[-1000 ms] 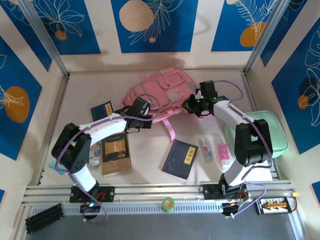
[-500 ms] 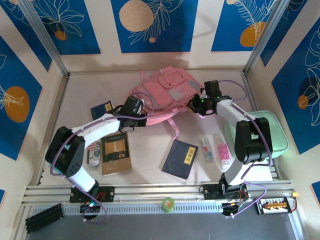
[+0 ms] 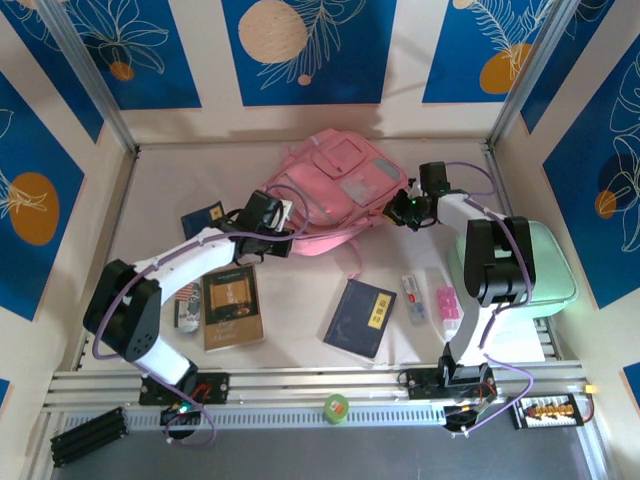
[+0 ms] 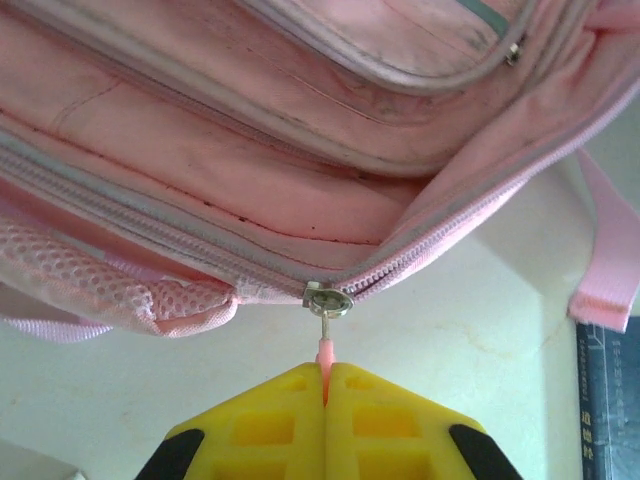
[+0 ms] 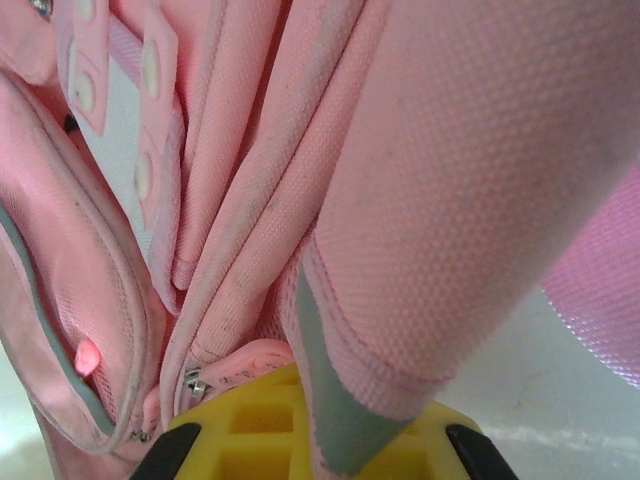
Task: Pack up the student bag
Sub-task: Unzip the student bag at the top-center of the table.
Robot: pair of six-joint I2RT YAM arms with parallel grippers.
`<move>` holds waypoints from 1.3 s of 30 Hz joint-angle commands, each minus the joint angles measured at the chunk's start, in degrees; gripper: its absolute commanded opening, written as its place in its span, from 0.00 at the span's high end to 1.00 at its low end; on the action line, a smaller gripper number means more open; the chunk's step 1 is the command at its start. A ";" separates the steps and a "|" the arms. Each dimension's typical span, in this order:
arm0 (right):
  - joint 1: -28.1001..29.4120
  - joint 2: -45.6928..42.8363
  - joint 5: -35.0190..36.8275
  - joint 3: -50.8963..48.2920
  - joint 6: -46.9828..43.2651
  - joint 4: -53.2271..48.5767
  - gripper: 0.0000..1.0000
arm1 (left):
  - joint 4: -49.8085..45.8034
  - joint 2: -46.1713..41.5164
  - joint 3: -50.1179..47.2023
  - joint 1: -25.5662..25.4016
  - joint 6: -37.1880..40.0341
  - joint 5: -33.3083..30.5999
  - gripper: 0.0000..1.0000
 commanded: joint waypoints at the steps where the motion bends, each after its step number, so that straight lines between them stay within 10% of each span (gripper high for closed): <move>1: -1.58 1.39 1.77 4.38 -1.99 4.38 1.00 | -3.25 -1.61 1.38 -2.70 0.69 1.53 1.00; 5: -2.10 1.52 2.98 5.91 -1.95 2.23 0.95 | -2.88 0.44 2.67 -4.39 -2.06 0.07 1.00; 10: -2.82 -4.64 7.21 3.32 0.81 -2.64 0.60 | -0.80 3.87 3.21 -5.03 -6.63 -0.94 1.00; 16: -1.18 -15.41 5.12 -6.63 9.70 -5.50 0.43 | -0.35 6.23 3.60 -5.28 -7.41 0.29 1.00; 39: 21.65 -7.09 6.65 -8.50 30.08 0.07 0.36 | -3.02 7.61 5.23 -6.18 -3.89 1.61 1.00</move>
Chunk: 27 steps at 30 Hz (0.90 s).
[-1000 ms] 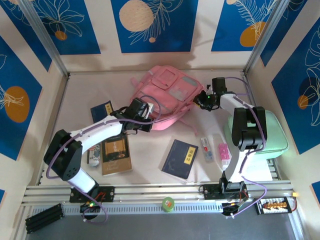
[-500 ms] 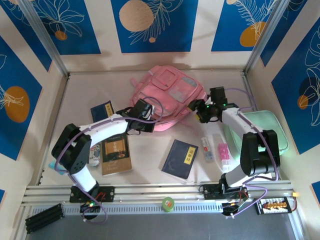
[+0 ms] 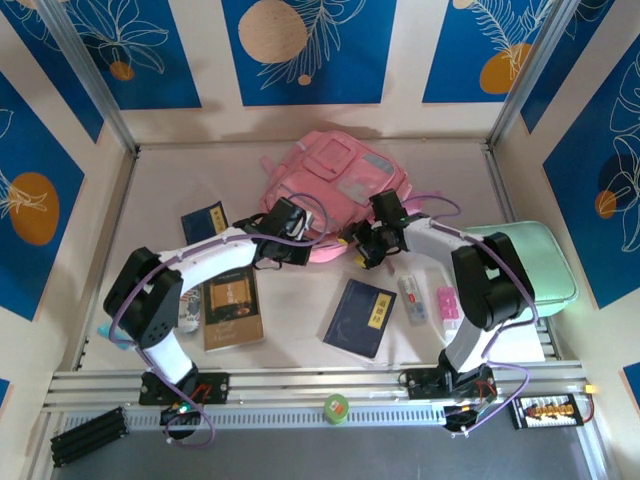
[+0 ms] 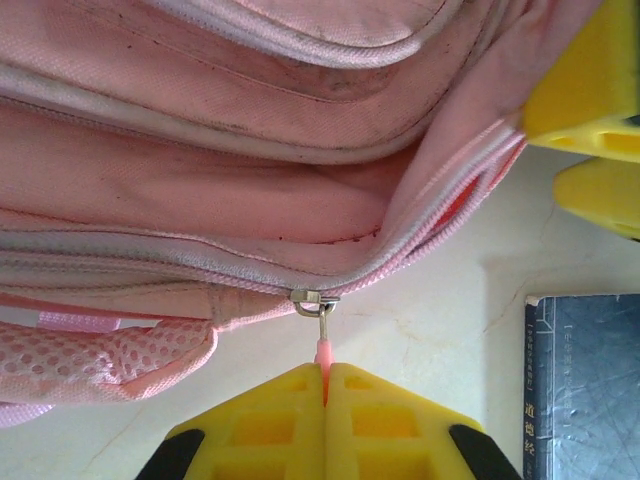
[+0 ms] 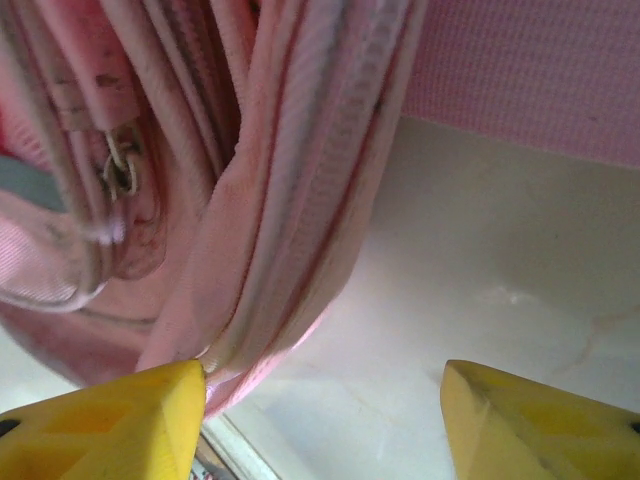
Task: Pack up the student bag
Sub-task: Unzip the student bag at the top-center of the table.
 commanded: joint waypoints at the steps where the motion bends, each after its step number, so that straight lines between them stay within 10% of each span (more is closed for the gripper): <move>1: 1.91 1.30 1.58 3.32 1.53 -0.14 0.36 | -2.23 1.00 1.60 -0.83 1.73 1.06 1.00; 15: 2.29 4.51 1.17 4.53 1.14 0.51 0.59 | -6.19 3.22 4.21 -1.26 2.69 -1.78 1.00; 27: 2.20 4.35 -0.24 4.40 0.35 0.74 0.59 | -6.81 7.17 7.05 -1.37 0.01 0.05 0.91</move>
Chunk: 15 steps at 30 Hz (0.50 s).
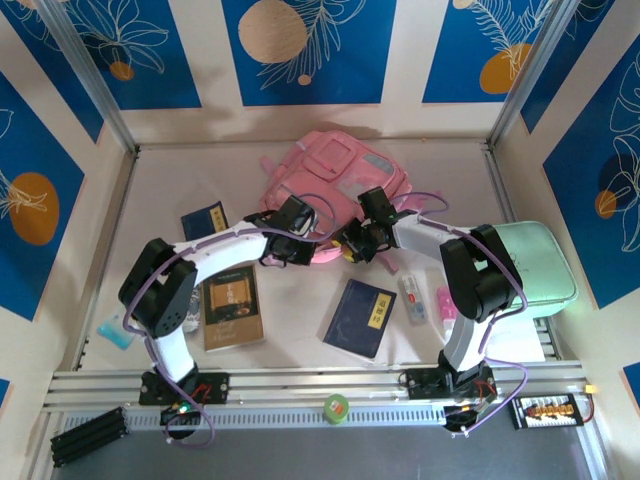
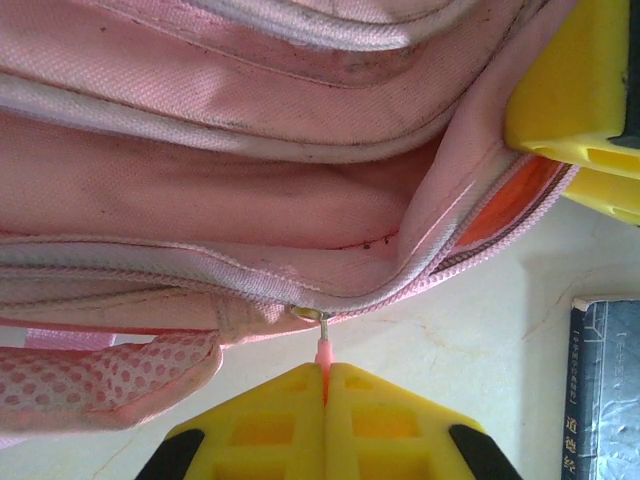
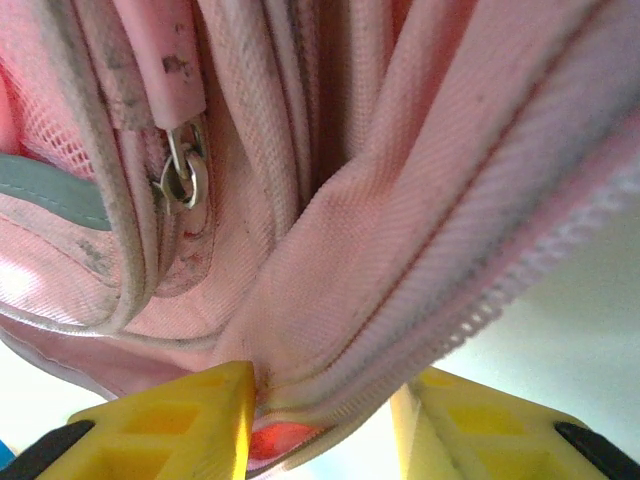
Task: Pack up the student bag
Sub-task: Unzip the student bag at the top-center of the table.
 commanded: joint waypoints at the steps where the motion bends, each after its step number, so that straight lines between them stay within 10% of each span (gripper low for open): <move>1: 0.19 0.72 -1.17 1.04 -0.68 -0.40 0.59 | -2.00 1.90 2.00 -0.75 -0.94 1.54 0.89; 15: 0.24 0.07 -1.73 0.90 -0.94 -0.14 0.59 | 0.23 2.81 1.78 -0.71 -3.29 0.90 0.67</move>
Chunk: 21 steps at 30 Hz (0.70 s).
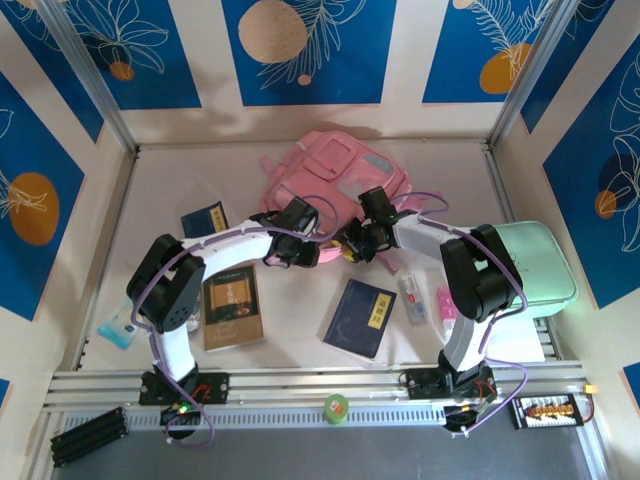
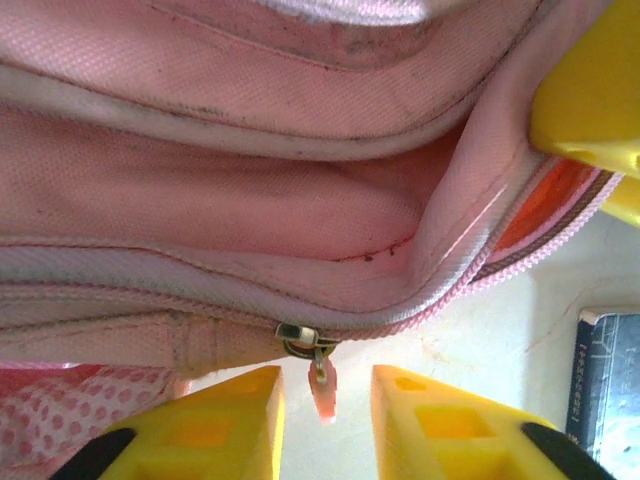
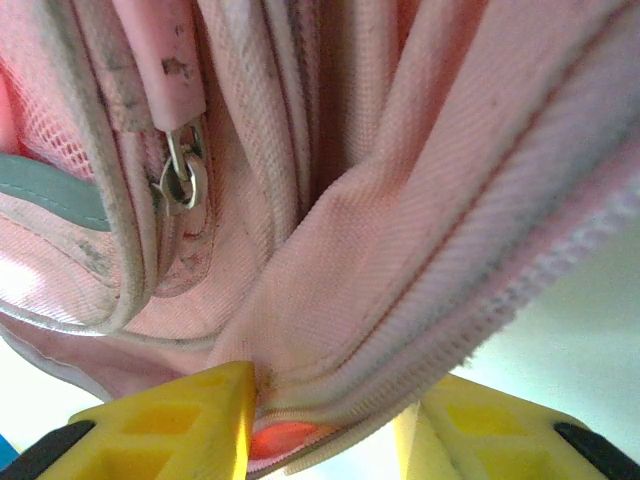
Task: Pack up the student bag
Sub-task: Unzip the student bag at the top-center of the table.
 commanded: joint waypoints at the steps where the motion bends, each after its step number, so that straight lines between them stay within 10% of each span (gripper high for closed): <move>1: 0.19 0.00 -1.29 0.88 -0.71 -0.11 0.60 | 0.52 0.08 0.63 -0.42 -1.54 -0.43 0.66; 21: -0.02 -0.52 -0.71 -0.25 -0.37 0.44 0.70 | 1.44 1.11 0.56 -0.44 -3.24 -4.08 0.98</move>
